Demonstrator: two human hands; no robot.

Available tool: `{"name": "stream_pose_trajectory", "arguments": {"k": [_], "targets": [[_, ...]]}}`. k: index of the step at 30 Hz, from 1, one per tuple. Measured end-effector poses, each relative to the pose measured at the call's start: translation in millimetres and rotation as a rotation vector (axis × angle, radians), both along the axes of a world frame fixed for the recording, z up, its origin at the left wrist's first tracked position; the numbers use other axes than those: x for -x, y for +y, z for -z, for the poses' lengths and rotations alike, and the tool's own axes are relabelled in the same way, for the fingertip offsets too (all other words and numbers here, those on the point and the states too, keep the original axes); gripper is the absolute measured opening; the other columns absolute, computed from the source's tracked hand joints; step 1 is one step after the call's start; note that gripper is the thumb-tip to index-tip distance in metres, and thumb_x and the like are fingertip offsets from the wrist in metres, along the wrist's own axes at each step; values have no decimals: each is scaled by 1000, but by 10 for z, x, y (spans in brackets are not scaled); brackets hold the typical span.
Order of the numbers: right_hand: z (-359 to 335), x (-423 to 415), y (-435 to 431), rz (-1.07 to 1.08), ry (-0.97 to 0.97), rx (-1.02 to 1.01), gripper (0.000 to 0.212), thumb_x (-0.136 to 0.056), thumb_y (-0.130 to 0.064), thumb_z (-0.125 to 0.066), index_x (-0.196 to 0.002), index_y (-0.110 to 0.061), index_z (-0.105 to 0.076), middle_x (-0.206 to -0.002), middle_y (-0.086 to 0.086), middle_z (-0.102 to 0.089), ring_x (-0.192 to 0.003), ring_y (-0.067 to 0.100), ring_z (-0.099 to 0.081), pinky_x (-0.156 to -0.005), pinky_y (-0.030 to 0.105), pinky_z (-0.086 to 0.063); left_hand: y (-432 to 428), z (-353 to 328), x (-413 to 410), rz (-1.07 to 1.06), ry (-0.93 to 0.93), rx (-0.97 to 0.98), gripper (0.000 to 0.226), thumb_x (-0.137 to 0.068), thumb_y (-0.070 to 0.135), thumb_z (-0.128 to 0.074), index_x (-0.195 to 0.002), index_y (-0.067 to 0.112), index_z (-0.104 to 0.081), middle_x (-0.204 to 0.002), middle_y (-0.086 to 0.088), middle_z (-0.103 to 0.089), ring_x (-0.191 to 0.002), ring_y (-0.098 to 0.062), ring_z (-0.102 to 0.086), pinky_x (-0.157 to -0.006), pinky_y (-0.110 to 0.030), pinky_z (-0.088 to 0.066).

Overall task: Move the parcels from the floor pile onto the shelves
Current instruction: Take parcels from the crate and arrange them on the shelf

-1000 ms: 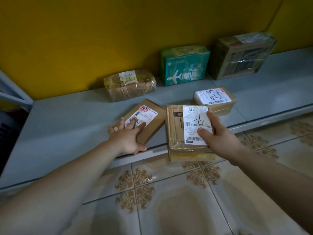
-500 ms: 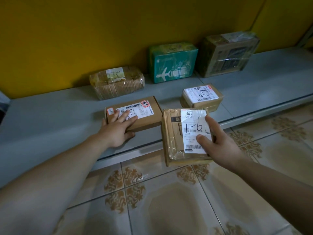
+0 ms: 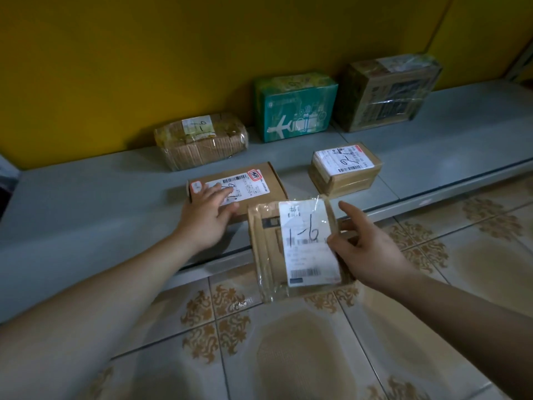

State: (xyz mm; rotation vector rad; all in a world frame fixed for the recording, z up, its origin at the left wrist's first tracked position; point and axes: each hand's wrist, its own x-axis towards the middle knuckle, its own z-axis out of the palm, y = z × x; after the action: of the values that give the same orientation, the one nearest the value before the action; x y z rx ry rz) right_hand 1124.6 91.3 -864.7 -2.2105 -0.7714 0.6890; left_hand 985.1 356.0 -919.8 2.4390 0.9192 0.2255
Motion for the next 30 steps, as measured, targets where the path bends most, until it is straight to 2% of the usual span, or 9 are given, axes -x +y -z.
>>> {"name": "stream_pose_trajectory", "arguments": {"k": [2,5,10,14,17,20,22,26,30], "targets": [[30,80,116,-48,7,41,60,-99,-29,-53,-149,-45,-23,-115,-13,-58,-79,3,-65,-52,19,-56,-244,-50,40,38,-174,281,42,-103,32,-35,-138,14,-51,-149,-3,-41,-143,-18,-29,-116,-26,-18],[7,160,256,-68,-7,60,58,-100,-29,-52,-146,-48,-23,-100,-15,-59,-81,9,-66,-60,29,-61,-486,-83,111,20,-249,323,42,-106,24,-28,-129,7,-59,-132,6,-49,-129,-7,-36,-102,-10,-19],[0,259,393,-68,-23,10,58,-99,-30,-54,-146,-47,-26,-91,-24,-50,-83,9,-63,-70,34,-61,-466,-166,228,-264,-286,338,37,-105,27,-33,-118,10,-63,-127,-7,-61,-122,-21,-53,-91,-17,-32],[-7,460,538,-55,7,-61,64,-96,-34,-58,-145,-53,-22,-123,-10,-55,-107,18,-62,-85,45,-58,-565,-495,421,-291,-495,605,39,-105,36,-27,-107,24,-64,-114,8,-67,-110,-11,-59,-97,-25,-39],[-66,569,668,-53,28,-123,62,-97,-34,-58,-146,-51,-23,-130,-6,-53,-100,15,-64,-65,29,-60,-611,-712,644,-209,-512,755,18,-100,26,-46,-110,35,-58,-108,11,-70,-104,-10,-66,-94,-30,-50],[-146,693,812,-112,111,-185,61,-99,-33,-56,-147,-51,-22,-129,-8,-50,-92,12,-65,-55,20,-57,-529,-768,914,-166,-477,794,57,-89,4,-62,-127,43,-44,-103,13,-72,-95,-7,-69,-80,-26,-56],[-200,813,935,-195,189,-216,64,-100,-29,-54,-149,-51,-19,-125,-12,-48,-92,10,-64,-60,22,-59,-404,-802,1121,-237,-445,744,73,-85,0,-66,-138,42,-37,-103,10,-72,-93,-8,-70,-78,-29,-56],[-187,1097,1273,-381,259,-225,70,-101,-22,-54,-154,-43,-13,-131,-9,-54,-101,9,-66,-81,25,-58,-110,-827,1485,-400,-423,649,68,-87,-2,-64,-142,30,-39,-106,4,-71,-92,-14,-70,-74,-33,-58],[-113,1294,1640,-529,193,-161,72,-100,-29,-54,-156,-39,-11,-142,-9,-46,-109,12,-60,-74,11,-53,138,-754,1723,-518,-423,613,60,-90,-2,-60,-140,23,-40,-109,-2,-68,-87,-13,-68,-69,-33,-57]]}}
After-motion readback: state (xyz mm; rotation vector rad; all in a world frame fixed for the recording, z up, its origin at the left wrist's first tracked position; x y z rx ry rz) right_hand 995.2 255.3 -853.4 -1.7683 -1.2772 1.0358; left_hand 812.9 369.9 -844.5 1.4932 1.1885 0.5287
